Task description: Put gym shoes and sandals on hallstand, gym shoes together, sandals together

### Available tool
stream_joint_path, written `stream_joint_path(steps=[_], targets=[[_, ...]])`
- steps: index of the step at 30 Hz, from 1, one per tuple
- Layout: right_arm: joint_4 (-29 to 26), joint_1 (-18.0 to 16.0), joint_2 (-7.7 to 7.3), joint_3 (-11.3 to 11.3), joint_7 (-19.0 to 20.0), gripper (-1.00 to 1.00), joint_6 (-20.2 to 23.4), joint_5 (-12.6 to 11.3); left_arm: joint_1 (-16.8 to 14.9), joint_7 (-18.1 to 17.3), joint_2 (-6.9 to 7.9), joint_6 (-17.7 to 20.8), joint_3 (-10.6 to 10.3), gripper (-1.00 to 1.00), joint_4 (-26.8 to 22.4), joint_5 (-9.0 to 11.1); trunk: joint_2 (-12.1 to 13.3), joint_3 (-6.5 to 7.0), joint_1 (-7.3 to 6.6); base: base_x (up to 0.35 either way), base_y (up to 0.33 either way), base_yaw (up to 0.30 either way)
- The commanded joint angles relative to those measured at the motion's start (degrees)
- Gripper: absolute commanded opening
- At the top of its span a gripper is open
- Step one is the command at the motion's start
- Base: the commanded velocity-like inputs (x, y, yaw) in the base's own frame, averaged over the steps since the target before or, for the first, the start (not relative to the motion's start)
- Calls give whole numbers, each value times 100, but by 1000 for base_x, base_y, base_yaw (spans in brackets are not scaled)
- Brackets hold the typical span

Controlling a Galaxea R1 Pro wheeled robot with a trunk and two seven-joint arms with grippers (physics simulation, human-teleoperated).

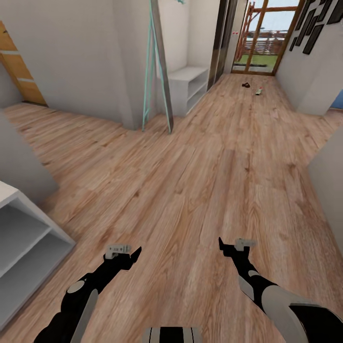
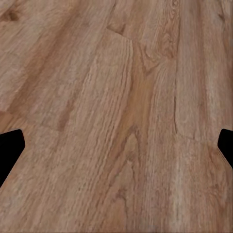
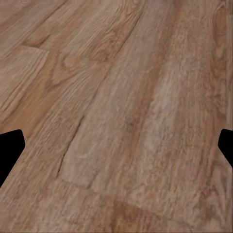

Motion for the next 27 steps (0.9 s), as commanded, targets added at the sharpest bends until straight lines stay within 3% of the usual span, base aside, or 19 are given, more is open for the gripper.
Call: stream_joint_path(steps=[1,18,20,23,27], targets=[[4,-2,-1,-9,34,100,-16,-39,-2,-8,-3,53,6,100,-7,59,-1,-4,2,306,-189,-29],[10,-2,-37,-8,74,100,-16,-39,6,4,4,53,-8,100,-7,22,-1,-4,2,305,-190,-5],[18,-2,-20,-2,62,100,-6,-37,120,2,9,56,-2,100,-4,37,-1,-4,2,305,-190,0],[25,-2,-20,-3,52,100,321,-36,516,2,19,59,30,100,-3,48,-1,-4,2,306,-189,0],[18,-2,-34,-5,62,100,1248,-42,925,0,28,61,58,100,-8,71,-1,-4,2,305,-182,0]])
